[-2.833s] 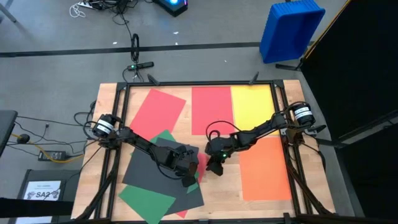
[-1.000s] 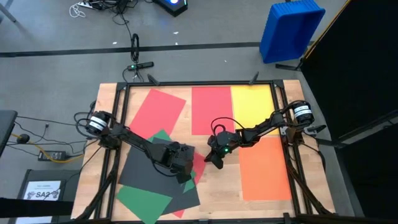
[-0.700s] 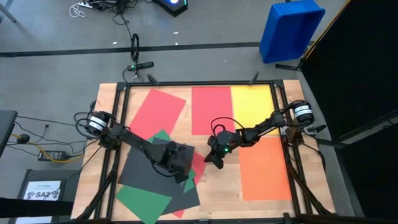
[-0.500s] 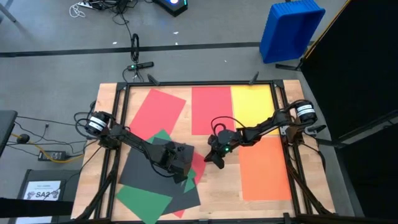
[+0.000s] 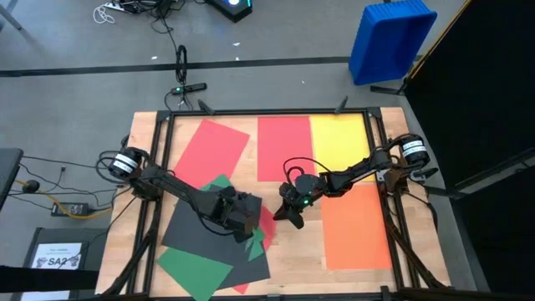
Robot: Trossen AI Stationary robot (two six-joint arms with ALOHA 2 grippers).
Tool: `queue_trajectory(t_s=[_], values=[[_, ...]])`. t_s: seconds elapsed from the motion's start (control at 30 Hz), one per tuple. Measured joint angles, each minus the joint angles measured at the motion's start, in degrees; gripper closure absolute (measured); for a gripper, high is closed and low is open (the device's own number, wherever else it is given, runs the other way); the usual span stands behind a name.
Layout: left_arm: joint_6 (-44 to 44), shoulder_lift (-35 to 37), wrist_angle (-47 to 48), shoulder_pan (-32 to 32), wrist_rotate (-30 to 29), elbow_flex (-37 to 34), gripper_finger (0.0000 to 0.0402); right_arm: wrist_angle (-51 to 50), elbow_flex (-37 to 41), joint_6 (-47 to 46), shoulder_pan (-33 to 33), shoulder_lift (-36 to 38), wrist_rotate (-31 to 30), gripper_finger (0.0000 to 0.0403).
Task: Organize paper
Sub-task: Stack the pink colored paper on top of the pink colored paper
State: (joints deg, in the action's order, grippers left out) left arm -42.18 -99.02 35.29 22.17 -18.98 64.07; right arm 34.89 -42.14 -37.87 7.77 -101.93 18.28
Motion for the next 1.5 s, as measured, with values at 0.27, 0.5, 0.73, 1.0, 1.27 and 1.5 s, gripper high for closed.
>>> queue_trajectory(t_s=[0.27, 0.5, 0.73, 1.0, 1.27, 1.5], values=[[19.4, 4.3, -12.7, -2.9, -0.6, 0.1, 0.0377, -0.1, -1.1, 0.0, 0.0, 0.0, 1.0, 0.0403], [31.5, 4.8, -14.3, -9.1, 9.3, 0.1, 0.0275, -1.6, -1.1, 0.3, 0.0, 0.0, 1.1, 0.0403], [38.5, 4.8, -14.5, -14.4, 21.7, 0.0, 0.02, -1.6, -1.1, 0.6, 0.0, 0.0, 1.2, 0.0403], [42.1, 2.4, -17.1, -17.8, 29.3, 0.0, 0.0194, -1.3, -1.1, 0.8, 0.0, 0.0, 1.3, 0.0403], [43.3, -0.9, -20.4, -18.1, 32.5, 0.0, 0.0194, -1.2, -1.1, 0.9, 0.0, 0.0, 1.5, 0.0403], [43.2, -3.6, -20.9, -18.2, 35.8, 0.0, 0.0194, -1.2, -1.1, 0.9, 0.0, 0.0, 1.5, 0.0403]])
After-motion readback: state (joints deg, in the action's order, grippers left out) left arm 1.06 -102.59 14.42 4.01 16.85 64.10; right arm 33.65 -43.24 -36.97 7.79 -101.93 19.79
